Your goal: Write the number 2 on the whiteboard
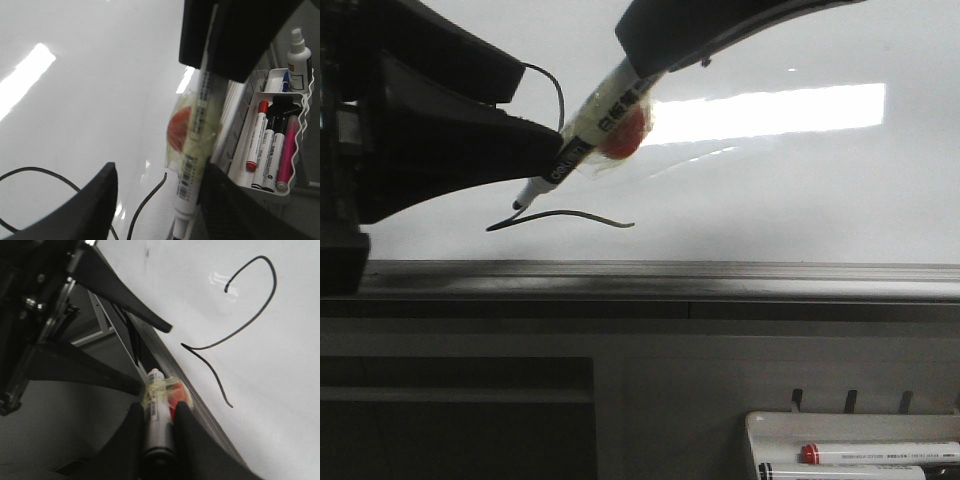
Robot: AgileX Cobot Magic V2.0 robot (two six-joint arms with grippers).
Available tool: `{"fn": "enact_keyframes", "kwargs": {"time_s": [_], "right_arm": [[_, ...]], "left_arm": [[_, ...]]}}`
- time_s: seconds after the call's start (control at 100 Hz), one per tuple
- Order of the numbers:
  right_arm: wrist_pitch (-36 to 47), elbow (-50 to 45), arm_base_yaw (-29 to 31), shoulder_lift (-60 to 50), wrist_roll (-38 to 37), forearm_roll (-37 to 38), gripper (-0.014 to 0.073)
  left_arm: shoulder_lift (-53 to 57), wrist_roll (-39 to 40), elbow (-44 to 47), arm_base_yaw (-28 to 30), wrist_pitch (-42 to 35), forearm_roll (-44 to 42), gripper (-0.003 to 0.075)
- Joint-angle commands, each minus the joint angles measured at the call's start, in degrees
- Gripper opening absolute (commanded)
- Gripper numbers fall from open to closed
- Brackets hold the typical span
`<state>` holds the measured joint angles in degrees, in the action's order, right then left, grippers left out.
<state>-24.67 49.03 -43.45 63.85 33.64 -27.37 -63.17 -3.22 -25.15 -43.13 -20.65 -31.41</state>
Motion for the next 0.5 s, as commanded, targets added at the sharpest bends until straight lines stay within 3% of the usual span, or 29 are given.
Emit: {"fn": "enact_keyframes", "kwargs": {"time_s": [0.0,0.33,0.49], "right_arm": [[3.6,2.2,-0.8,-0.9,0.3,-0.7,-0.0050],[6.9,2.2,-3.6,-0.9,0.3,-0.8,-0.0050],[6.7,2.2,-3.6,-0.9,0.3,-0.8,-0.0050]], "left_arm": [[-0.4,0.2,-2.1,-0.6,-4.1,0.9,0.0353],[-1.0,0.2,-2.1,-0.6,-1.0,0.7,0.0351],[-1.0,0.2,-2.1,-0.6,-1.0,0.7,0.0291]]}}
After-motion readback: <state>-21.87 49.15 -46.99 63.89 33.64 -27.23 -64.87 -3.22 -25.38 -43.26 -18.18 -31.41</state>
